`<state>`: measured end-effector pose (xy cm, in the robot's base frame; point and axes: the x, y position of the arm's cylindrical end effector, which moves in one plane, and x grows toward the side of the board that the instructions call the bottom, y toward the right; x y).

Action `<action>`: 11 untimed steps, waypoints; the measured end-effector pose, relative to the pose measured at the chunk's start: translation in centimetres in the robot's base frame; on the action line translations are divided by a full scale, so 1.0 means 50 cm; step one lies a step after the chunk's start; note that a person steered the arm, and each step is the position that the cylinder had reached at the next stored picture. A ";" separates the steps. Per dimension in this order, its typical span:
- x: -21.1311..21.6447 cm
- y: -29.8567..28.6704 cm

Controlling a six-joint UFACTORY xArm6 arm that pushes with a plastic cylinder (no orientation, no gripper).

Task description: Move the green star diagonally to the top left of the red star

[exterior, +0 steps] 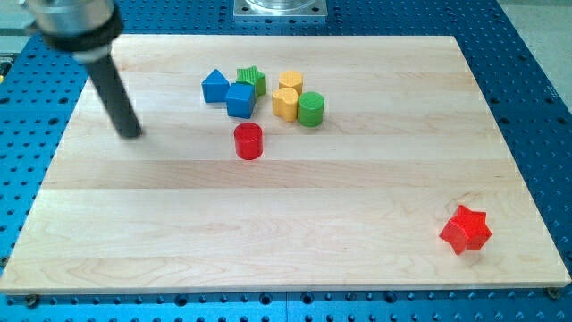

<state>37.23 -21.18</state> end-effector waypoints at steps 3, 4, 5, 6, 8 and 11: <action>-0.141 0.343; -0.073 0.431; -0.031 0.482; 0.027 0.499; -0.051 0.450; 0.278 0.623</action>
